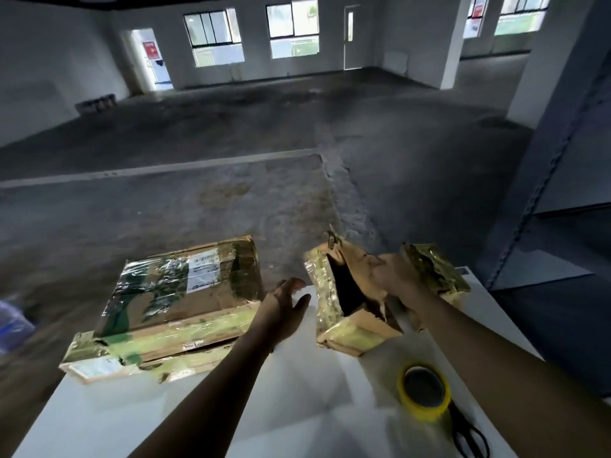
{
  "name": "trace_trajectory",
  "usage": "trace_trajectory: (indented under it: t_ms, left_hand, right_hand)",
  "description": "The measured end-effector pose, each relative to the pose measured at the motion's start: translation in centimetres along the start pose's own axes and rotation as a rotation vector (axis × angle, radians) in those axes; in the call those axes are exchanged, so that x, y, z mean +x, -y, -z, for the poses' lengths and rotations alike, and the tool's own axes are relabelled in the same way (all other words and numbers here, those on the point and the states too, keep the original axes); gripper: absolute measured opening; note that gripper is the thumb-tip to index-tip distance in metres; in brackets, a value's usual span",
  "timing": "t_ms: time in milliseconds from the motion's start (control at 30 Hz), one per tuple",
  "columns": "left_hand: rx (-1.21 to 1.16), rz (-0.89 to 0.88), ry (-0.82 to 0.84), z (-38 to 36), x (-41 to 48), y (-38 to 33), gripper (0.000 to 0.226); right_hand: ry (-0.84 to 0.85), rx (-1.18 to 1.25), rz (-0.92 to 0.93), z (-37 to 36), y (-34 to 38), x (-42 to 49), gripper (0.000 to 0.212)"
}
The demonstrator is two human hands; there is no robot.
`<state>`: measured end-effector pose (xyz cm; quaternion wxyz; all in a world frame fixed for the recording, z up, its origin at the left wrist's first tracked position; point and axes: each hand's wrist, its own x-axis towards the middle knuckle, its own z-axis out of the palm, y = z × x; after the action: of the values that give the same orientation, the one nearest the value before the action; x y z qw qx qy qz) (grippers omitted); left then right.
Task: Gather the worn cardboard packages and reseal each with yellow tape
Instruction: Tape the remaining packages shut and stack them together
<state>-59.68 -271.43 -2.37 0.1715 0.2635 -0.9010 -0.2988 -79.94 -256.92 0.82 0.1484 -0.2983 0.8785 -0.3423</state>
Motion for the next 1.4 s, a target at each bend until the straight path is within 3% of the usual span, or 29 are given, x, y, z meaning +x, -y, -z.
trace_trajectory:
  t_ms: [67, 200, 300, 433, 533, 633, 767, 967, 1067, 1167, 1233, 1333, 1400]
  left_hand:
    - [-0.023, 0.013, 0.040, 0.0, -1.2, -0.3, 0.035]
    - [-0.036, 0.067, 0.114, -0.3, -4.3, 0.0, 0.049]
    - [-0.081, 0.188, 0.170, -0.7, -6.6, 0.1, 0.072]
    - [-0.115, 0.389, 0.200, -1.1, -8.5, 1.1, 0.103]
    - [-0.248, 0.448, 0.194, -1.0, -10.2, 1.7, 0.084]
    - [-0.157, 0.390, 0.154, -0.6, -11.7, 2.0, 0.072]
    - [0.023, 0.338, 0.194, -0.8, -13.1, 1.7, 0.071]
    - [0.070, 0.363, 0.178, -1.7, -14.4, 0.7, 0.062]
    - [0.060, 0.340, 0.177, -1.9, -14.3, 0.0, 0.061]
    - [0.067, 0.310, 0.182, -2.2, -14.0, -1.0, 0.052]
    - [-0.049, 0.346, 0.179, -2.2, -13.5, -1.6, 0.049]
    - [-0.459, 0.414, 0.214, -1.6, -13.3, -3.5, 0.060]
    - [-0.487, 0.439, 0.248, -1.3, -13.4, -4.4, 0.068]
  right_hand:
    - [0.043, 0.151, -0.106, -0.4, 0.2, -1.7, 0.006]
    - [0.055, 0.425, -0.158, -1.1, 0.8, -6.2, 0.024]
    - [0.114, 0.647, -0.175, -1.3, 1.2, -9.8, 0.018]
    - [0.130, 0.752, -0.180, -2.5, 2.1, -14.0, 0.013]
    - [0.172, 0.767, -0.176, -3.5, 2.6, -15.9, 0.013]
    - [0.169, 0.675, -0.168, -3.9, 2.9, -16.7, 0.009]
    - [0.314, 0.546, -0.129, -4.0, 3.0, -17.1, 0.017]
    - [0.517, 0.595, -0.144, -4.6, 2.5, -17.2, 0.022]
    - [0.536, 0.549, -0.156, -5.7, 1.9, -16.8, 0.037]
    - [0.502, 0.549, -0.131, -6.4, 1.2, -16.1, 0.034]
    - [0.443, 0.534, -0.083, -6.8, 0.4, -15.6, 0.025]
    - [0.425, 0.529, -0.013, -7.6, -0.6, -15.1, 0.021]
    - [0.420, 0.534, -0.001, -8.2, -0.8, -15.0, 0.020]
